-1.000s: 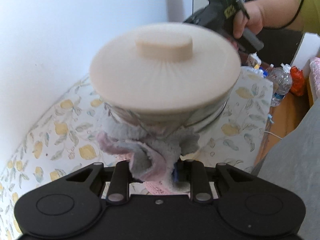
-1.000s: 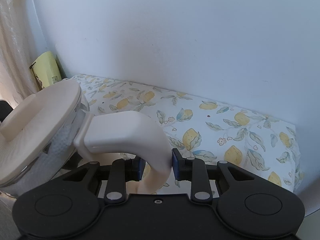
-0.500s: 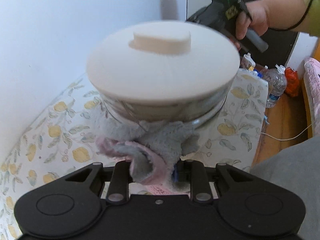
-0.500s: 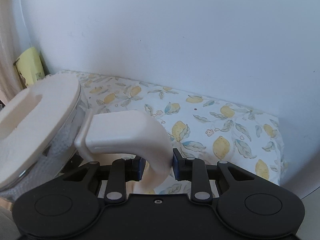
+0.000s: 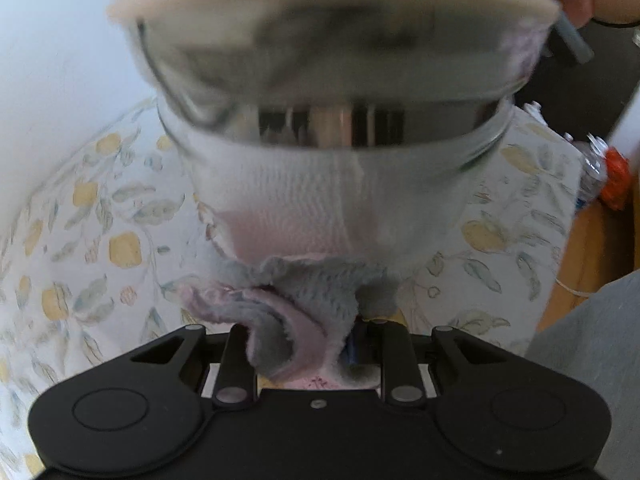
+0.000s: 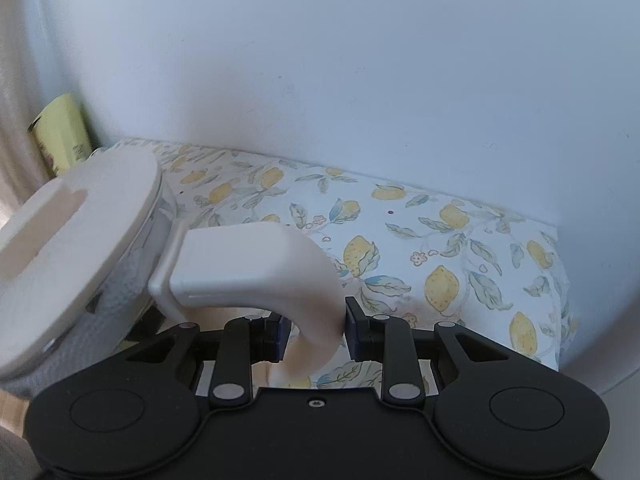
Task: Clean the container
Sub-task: 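Wipe the glass side with the cloth in the left gripper while the right gripper holds the handle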
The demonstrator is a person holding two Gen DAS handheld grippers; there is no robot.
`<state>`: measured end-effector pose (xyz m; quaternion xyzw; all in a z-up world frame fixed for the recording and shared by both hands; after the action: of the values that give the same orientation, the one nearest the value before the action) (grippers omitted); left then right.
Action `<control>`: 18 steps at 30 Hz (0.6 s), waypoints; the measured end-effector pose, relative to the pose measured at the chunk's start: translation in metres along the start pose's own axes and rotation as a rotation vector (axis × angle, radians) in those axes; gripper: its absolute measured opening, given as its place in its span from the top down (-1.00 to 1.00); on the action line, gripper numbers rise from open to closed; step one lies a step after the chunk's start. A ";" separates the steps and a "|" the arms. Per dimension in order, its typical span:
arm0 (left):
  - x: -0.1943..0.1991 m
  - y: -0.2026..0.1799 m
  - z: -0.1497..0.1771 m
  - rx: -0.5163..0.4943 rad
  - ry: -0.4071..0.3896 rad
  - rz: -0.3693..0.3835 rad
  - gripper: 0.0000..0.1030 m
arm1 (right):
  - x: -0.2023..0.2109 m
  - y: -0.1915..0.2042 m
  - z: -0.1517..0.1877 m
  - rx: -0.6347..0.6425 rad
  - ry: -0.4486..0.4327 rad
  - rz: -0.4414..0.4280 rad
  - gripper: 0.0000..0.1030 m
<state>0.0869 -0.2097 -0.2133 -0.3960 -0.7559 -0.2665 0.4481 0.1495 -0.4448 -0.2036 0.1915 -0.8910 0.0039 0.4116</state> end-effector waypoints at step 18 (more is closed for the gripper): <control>0.041 -0.017 -0.006 0.111 -0.035 -0.094 0.56 | 0.008 -0.007 0.001 0.069 0.023 -0.107 0.34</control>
<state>0.0637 -0.2082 -0.1750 -0.3393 -0.7950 -0.2382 0.4428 0.1462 -0.4538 -0.2000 0.2527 -0.8742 0.0148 0.4144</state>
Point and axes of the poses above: each gripper's, at about its wrist camera, not at the fingertips, and x roughly against the way its jaws point, y to its left, z to its underside, the point moved 1 cm from there along -x, roughly the way its jaws point, and after that the axes turned 2 degrees about y, right-handed, at the moved point
